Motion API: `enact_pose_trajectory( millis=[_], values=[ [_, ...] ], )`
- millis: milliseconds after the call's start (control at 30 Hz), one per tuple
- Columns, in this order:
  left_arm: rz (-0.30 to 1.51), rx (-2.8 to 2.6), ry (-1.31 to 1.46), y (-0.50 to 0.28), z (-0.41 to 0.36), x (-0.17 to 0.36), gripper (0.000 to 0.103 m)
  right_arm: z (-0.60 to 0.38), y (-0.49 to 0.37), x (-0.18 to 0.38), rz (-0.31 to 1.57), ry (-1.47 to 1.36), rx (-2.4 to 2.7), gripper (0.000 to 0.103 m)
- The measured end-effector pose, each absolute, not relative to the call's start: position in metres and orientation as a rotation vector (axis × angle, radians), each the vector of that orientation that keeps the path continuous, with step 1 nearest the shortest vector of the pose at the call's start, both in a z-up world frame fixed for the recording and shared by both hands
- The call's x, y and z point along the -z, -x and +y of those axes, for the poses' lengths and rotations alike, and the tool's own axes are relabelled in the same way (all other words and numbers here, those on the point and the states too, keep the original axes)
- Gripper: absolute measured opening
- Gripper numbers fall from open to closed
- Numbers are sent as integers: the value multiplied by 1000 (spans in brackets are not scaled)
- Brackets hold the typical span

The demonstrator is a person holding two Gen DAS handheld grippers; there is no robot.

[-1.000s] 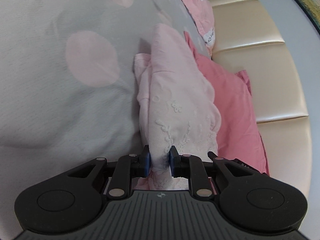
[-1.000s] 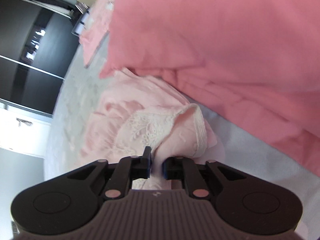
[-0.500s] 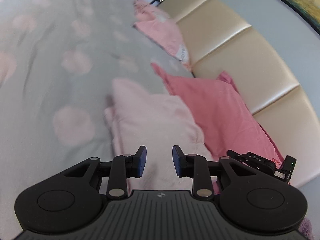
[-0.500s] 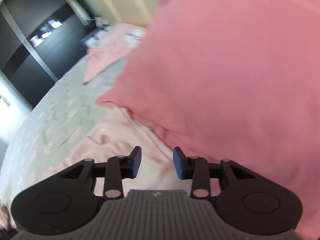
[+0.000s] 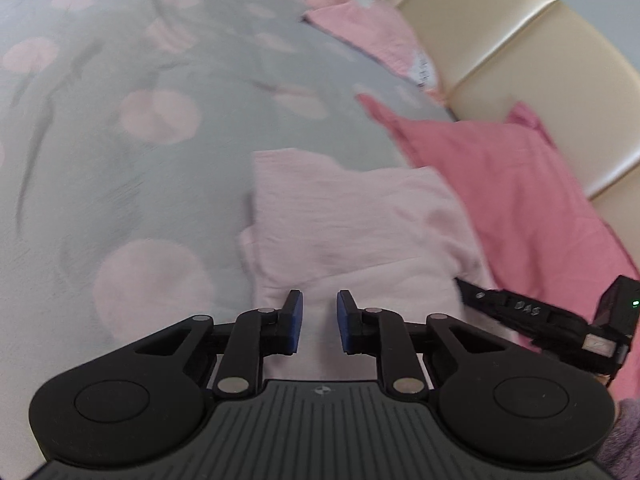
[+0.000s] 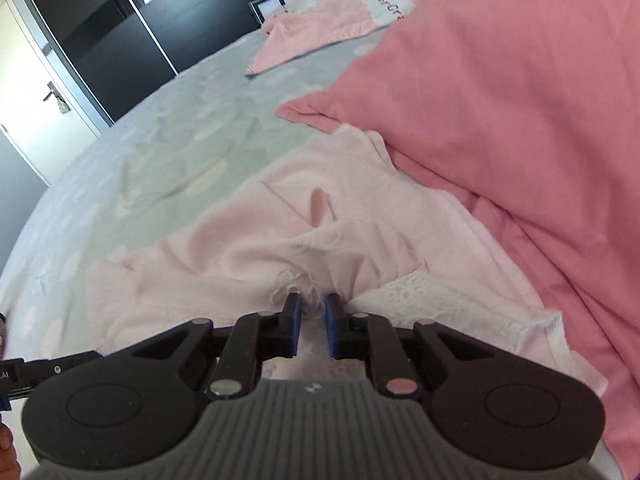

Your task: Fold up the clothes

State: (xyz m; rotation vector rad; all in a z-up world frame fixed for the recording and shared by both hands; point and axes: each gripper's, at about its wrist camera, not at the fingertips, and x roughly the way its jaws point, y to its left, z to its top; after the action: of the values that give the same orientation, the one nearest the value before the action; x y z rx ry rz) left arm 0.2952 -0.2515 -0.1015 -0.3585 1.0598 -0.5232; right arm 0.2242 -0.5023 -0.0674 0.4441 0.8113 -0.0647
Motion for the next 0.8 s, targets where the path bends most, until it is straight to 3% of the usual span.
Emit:
enact_pose_trajectory(
  millis=[100, 267, 433, 600, 800],
  values=[
    [1068, 512, 352, -300, -247, 110, 11, -505, -233, 76, 809, -448, 85, 1],
    [1055, 508, 325, -299, -245, 106, 10, -499, -236, 72, 802, -407, 103, 0],
    [949, 550, 246, -275, -245, 72, 11, -500, -217, 48, 764, -362, 78, 11],
    [870, 670, 176, -244, -266, 41, 11, -493, -186, 21, 701, -344, -8, 13],
    [934, 673, 71, -231, -292, 69, 11, -448, -170, 24, 743, -249, -167, 21]
  ],
)
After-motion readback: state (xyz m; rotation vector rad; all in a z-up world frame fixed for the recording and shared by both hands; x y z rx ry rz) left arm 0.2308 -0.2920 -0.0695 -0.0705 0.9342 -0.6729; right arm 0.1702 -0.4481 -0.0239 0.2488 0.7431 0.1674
